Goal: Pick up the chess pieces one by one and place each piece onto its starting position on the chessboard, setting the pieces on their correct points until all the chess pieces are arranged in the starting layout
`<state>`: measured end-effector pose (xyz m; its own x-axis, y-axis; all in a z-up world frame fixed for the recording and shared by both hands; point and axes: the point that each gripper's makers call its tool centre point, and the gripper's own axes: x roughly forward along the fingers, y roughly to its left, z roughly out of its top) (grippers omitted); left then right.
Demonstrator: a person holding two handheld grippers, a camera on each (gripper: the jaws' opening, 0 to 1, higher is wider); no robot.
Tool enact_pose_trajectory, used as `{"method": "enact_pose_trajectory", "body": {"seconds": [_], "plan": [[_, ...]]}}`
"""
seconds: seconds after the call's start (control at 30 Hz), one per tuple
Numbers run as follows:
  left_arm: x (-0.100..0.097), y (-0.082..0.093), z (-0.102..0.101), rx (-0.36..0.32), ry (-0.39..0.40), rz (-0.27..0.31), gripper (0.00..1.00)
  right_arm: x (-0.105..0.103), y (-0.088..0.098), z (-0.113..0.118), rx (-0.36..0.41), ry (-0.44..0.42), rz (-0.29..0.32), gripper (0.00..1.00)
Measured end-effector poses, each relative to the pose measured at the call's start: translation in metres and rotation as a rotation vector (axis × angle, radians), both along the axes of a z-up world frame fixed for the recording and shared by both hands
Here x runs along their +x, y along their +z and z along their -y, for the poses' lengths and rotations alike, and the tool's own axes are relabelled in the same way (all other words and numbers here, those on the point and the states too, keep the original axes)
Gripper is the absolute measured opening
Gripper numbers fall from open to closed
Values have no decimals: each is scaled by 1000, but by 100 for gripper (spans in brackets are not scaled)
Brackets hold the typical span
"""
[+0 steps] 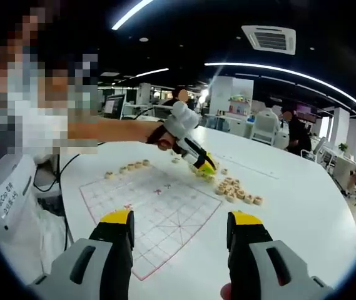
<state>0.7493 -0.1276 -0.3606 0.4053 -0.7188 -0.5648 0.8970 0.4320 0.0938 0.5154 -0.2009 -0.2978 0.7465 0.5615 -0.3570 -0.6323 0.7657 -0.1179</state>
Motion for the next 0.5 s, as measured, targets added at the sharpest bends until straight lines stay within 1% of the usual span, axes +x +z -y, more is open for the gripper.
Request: {"method": "enact_pose_trajectory", "body": {"seconds": [0.13,0.2,0.23,0.37,0.5], "plan": [[-26,16,-20,-31,-13,18,19,-1,0,-4,0,10,1,60],[-41,22,-34,-37,-18,20,19,-1,0,-5,1,12,0,60],[-46,23,-39,-37,-20,20,19,-1,0,-5,3,12,-1,60],[-72,25,-71,-26,-24,11,19,-2,1,-7,2,17,-1,60],[-91,27,-103,-25,-3,6,19,-2,0,-7,1,19,-1,60]]}}
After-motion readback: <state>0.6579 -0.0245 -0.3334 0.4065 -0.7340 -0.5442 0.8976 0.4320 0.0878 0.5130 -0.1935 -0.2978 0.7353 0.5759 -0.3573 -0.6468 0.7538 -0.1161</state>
